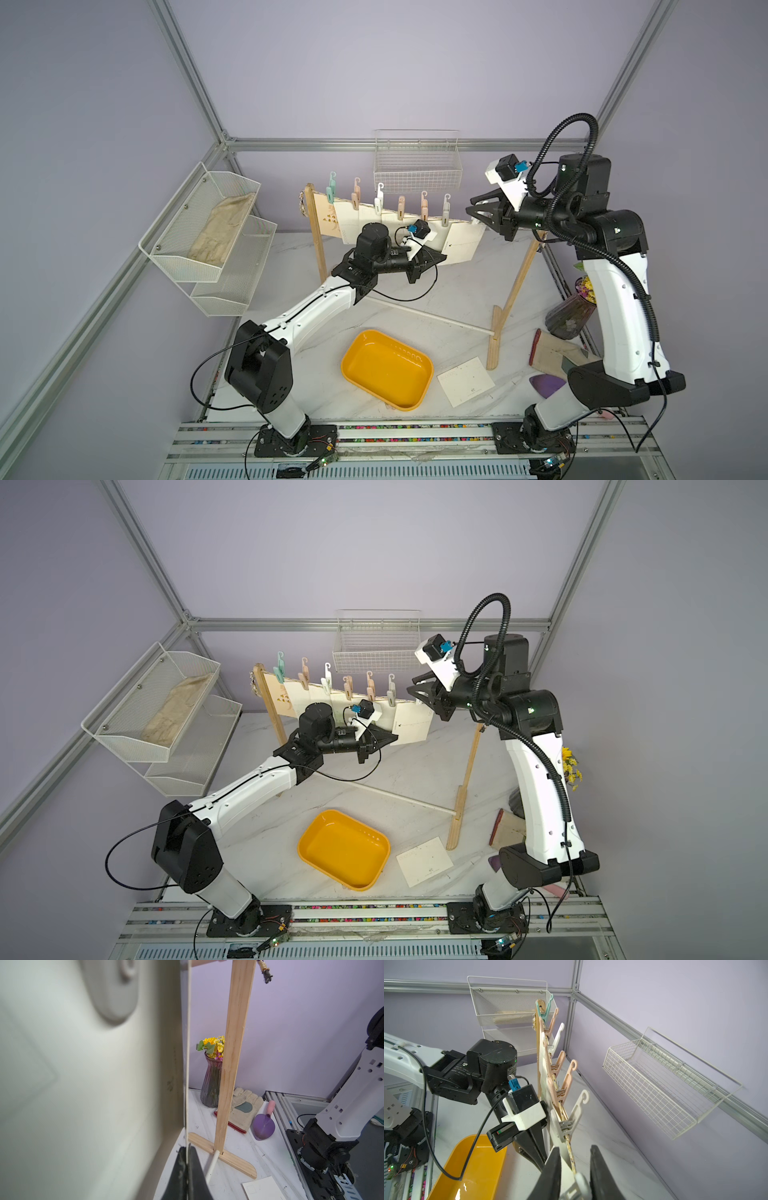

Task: Remove the postcards from the strings
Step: Remove the clamp from the clothesline.

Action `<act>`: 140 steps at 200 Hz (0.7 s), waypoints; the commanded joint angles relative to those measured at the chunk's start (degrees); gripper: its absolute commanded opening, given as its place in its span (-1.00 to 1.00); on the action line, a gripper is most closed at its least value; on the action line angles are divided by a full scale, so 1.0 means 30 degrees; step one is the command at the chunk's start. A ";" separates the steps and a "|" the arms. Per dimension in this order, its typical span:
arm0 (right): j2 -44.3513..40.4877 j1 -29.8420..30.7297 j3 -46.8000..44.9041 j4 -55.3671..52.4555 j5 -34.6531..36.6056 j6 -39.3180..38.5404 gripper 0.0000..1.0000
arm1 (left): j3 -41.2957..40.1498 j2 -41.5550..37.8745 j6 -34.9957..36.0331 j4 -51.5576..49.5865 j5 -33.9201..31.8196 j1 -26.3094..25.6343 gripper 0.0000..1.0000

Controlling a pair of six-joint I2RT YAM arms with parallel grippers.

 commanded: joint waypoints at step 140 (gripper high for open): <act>-0.6705 0.0106 -0.9837 1.2899 -0.2568 0.7512 -0.74 | -0.6809 -1.0539 0.0518 -0.4539 -0.2662 -0.0450 -1.00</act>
